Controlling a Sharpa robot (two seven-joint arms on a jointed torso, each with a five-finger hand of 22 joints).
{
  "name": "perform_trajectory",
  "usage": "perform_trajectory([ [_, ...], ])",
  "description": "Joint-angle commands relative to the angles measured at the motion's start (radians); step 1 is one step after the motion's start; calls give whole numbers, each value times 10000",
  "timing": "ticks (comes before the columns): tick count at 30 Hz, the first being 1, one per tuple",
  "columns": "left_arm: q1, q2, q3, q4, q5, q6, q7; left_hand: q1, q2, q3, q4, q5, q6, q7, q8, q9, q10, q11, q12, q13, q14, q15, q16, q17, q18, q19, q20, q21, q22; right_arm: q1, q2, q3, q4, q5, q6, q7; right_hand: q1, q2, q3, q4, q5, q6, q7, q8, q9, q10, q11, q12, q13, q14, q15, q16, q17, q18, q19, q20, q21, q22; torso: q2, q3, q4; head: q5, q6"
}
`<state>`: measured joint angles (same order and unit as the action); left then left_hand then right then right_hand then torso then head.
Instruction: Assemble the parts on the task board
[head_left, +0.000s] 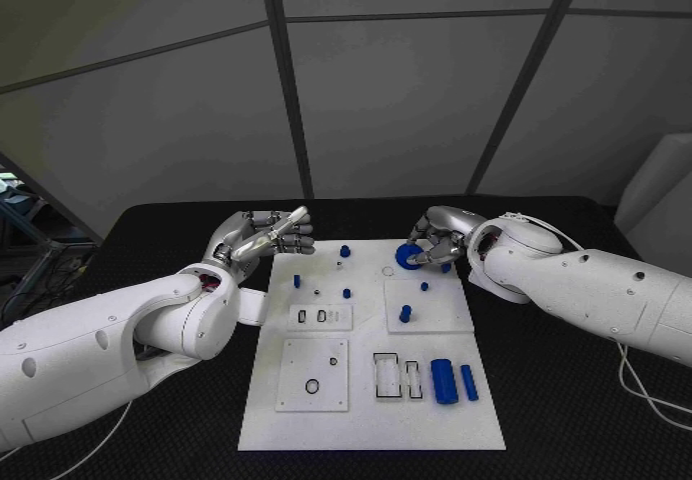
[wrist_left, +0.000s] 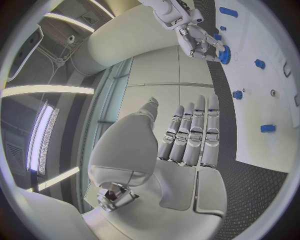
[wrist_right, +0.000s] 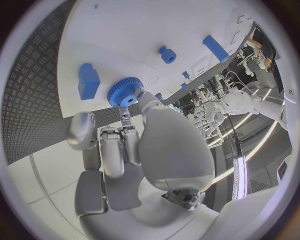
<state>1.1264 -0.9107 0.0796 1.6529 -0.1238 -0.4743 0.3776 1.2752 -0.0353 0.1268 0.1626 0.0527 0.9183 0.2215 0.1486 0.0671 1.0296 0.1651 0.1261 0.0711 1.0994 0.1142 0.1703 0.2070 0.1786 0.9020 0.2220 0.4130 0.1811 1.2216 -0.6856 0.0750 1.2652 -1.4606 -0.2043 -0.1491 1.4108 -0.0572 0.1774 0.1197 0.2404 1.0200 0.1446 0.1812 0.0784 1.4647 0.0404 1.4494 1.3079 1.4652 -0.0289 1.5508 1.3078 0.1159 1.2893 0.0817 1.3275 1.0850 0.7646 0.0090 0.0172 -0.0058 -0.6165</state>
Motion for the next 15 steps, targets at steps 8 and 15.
perform_trajectory([
  [8, 10, -14, 6, 10, -75, 147, -13, -30, 17, -52, -6, -8, -22, 34, -59, -15, -40, 55, -50, -11, -29, 55, -46, 14, 16, -12, 26, 65, 2, 14, -123, 3, 781, -536, -1162, 388, 98, 76, 230, -13, 426, 541, -301, -15, 135, 193, -78, 61, 1271, 979, -52, 71, 2269, -235, 130, -47, 161, 189, -7, 4, 0, 52, 22],
  [15, 10, -37, 6, 34, -75, 159, -24, -6, 19, -65, -25, -7, -34, 41, -74, -15, -54, 61, -69, -11, -34, 59, -67, 25, 16, -17, 30, 70, 4, 15, -126, 5, 1480, -723, -1395, 290, -224, -159, 287, 75, 773, 511, -273, -143, 105, 170, -56, 19, 1247, 987, -34, 84, 2306, -244, 146, -35, 192, 239, -8, -10, 19, 109, 49],
])
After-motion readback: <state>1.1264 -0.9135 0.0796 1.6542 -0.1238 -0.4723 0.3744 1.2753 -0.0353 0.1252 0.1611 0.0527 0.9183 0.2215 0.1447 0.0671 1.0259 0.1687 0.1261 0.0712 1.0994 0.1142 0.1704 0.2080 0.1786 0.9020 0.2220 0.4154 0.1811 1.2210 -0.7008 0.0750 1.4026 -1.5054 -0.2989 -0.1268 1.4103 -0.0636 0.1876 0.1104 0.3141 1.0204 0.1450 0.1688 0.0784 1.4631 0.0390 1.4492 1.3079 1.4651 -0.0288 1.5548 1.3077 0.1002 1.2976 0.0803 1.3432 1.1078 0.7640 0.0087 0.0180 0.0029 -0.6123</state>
